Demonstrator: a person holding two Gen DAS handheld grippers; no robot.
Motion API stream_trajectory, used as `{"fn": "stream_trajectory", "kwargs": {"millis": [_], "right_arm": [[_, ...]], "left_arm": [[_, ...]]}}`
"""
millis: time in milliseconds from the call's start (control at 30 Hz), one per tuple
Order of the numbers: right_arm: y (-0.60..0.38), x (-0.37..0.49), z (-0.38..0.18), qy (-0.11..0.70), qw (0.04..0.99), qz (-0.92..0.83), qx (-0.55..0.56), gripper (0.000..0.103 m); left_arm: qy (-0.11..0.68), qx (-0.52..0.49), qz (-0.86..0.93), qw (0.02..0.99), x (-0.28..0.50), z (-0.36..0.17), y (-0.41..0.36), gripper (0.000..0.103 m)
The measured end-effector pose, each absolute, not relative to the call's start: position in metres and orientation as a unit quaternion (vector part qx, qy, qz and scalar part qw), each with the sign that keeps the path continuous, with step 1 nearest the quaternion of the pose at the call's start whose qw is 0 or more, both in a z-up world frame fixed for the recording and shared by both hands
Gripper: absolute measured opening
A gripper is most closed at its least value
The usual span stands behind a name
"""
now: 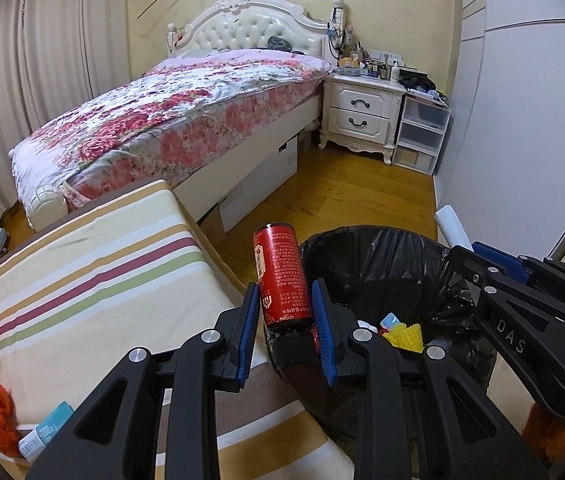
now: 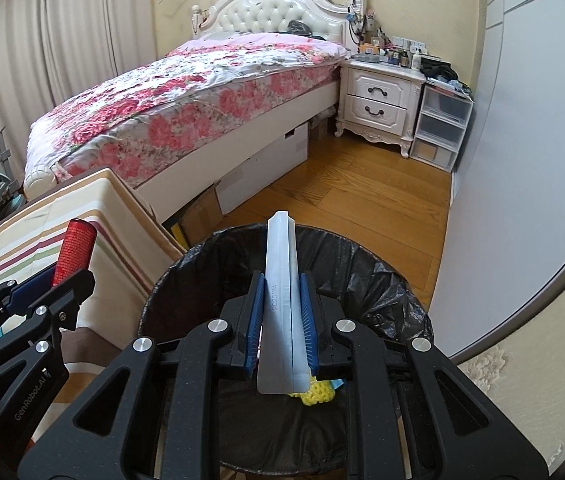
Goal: Collect trash
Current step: 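Open both tools to drop the can and tube into the bin, then move both open tools back over the bed cover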
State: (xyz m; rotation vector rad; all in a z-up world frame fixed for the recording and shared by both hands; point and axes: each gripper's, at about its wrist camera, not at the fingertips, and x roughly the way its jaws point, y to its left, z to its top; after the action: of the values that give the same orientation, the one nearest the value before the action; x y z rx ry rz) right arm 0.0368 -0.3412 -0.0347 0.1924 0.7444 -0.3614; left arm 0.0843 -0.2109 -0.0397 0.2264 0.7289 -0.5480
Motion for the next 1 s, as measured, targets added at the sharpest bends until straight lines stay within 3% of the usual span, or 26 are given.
{"fn": "stream_trajectory", "kwargs": {"millis": [367, 467, 600, 1000], "right_arm": [[-0.357, 0.037, -0.043, 0.364, 0.906, -0.188, 0.104, 0.02], [-0.356, 0.037, -0.044, 0.361, 0.907, -0.194, 0.099, 0.04], [-0.355, 0.036, -0.042, 0.358, 0.907, -0.202, 0.094, 0.043], [-0.341, 0.032, -0.032, 0.35, 0.912, -0.194, 0.093, 0.058]], "left_arm": [[0.368, 0.126, -0.266, 0.882, 0.091, -0.053, -0.234, 0.03], [0.37, 0.119, -0.262, 0.883, 0.094, -0.053, -0.232, 0.05], [0.367, 0.11, -0.258, 0.887, 0.095, -0.05, -0.229, 0.065], [0.362, 0.093, -0.223, 0.9, 0.089, -0.038, -0.19, 0.071]]}}
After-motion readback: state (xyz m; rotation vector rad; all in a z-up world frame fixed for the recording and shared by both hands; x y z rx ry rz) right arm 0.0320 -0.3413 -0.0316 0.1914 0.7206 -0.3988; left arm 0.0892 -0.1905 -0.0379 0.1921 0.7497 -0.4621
